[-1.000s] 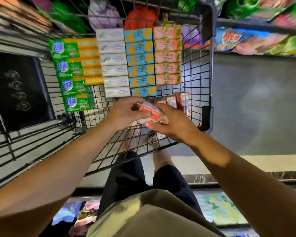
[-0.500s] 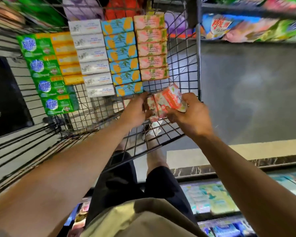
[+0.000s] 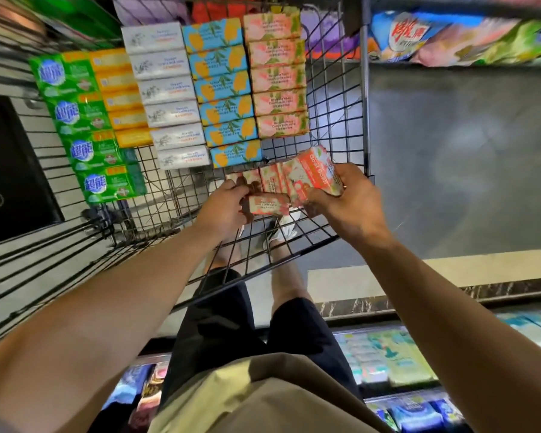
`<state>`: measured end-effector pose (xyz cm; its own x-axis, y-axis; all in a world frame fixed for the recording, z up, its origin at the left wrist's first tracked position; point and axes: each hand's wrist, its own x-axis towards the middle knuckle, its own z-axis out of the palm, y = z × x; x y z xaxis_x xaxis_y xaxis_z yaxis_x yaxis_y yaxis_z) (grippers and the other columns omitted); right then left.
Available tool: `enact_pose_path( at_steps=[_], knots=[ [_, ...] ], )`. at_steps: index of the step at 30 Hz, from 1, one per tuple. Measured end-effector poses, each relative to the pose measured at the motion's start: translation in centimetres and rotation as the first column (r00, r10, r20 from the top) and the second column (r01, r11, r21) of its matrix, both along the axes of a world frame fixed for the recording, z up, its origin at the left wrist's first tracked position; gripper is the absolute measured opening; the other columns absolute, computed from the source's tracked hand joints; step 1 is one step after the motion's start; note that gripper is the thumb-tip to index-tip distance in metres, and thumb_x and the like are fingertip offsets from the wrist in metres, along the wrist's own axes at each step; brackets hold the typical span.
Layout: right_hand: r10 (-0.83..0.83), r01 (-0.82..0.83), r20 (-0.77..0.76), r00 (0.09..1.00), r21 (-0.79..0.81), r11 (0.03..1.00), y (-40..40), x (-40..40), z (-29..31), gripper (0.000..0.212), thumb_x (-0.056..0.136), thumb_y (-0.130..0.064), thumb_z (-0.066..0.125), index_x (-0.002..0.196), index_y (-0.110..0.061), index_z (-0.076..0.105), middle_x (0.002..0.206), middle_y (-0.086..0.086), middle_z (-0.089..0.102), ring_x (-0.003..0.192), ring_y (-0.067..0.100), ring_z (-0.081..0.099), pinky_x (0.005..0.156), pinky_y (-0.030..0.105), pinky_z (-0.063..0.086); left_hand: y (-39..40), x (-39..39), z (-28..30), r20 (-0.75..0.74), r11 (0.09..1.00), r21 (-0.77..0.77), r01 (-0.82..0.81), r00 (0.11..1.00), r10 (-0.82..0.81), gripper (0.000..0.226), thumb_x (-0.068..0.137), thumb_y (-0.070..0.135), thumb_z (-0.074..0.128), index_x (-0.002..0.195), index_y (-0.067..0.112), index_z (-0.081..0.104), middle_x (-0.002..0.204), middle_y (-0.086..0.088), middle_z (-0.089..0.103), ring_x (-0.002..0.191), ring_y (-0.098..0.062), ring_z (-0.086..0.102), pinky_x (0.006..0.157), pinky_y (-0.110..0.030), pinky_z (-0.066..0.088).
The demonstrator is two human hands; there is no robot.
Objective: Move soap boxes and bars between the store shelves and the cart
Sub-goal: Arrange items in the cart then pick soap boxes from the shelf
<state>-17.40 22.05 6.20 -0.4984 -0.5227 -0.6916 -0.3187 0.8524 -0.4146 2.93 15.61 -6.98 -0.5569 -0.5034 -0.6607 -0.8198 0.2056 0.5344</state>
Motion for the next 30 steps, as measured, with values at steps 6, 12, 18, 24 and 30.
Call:
enact_pose_path(
  at_steps=[6,12,18,24,30],
  knots=[
    [-0.022,0.021,-0.013,1.0,-0.035,0.999,-0.3,0.2,0.8,0.032,0.088,-0.033,0.07,0.113,-0.015,0.062,0.084,-0.019,0.058,0.072,-0.005,0.055,0.057,-0.001,0.039,-0.7,0.2,3.1,-0.038,0.995,-0.002,-0.097,0.995,0.097,0.038,0.084,0.026,0.074,0.118,0.012,0.067,0.111,-0.012,0.066,0.102,-0.03,0.062,0.083,-0.033,0.051],
    [-0.123,0.124,0.022,0.992,-0.093,0.988,-0.4,0.6,4.2,0.029,0.089,-0.038,0.067,0.111,-0.02,0.063,0.094,-0.008,0.064,0.077,0.004,0.057,0.052,0.004,0.033,-3.4,1.4,10.1,-0.078,0.962,0.138,-0.237,0.965,0.249,0.029,0.093,0.033,0.065,0.117,0.016,0.068,0.098,-0.004,0.07,0.083,-0.023,0.067,0.075,-0.038,0.056],
    [-0.292,0.3,0.069,0.954,-0.224,0.927,0.2,1.0,8.4,0.025,0.089,-0.037,0.068,0.111,-0.025,0.061,0.093,-0.009,0.067,0.074,0.007,0.062,0.063,0.023,0.045,-5.1,1.2,18.0,-0.146,0.746,0.458,-0.484,0.787,0.6,0.009,0.097,0.016,0.06,0.103,0.016,0.067,0.099,-0.009,0.068,0.08,-0.018,0.067,0.076,-0.042,0.061],
    [-0.447,0.478,0.172,0.878,-0.374,0.795,1.8,-0.7,12.6,0.047,0.066,-0.058,0.064,0.104,-0.03,0.066,0.099,-0.007,0.074,0.091,0.016,0.071,0.085,0.047,0.057,-5.5,-2.7,24.2,-0.314,0.781,0.459,-0.423,0.745,0.588,0.012,0.099,0.017,0.054,0.094,0.021,0.064,0.09,0.0,0.06,0.068,-0.003,0.064,0.062,-0.029,0.061],
    [-0.484,0.509,0.185,0.855,-0.476,0.717,5.9,-6.7,16.6,0.019,0.081,-0.035,0.066,0.1,-0.032,0.065,0.092,-0.01,0.072,0.09,0.016,0.069,0.089,0.049,0.056,-2.8,-9.3,28.3,-0.439,0.887,0.333,-0.319,0.781,0.445,0.012,0.1,0.017,0.055,0.102,0.009,0.062,0.091,-0.006,0.057,0.083,-0.014,0.061,0.068,-0.034,0.06]
  ],
)
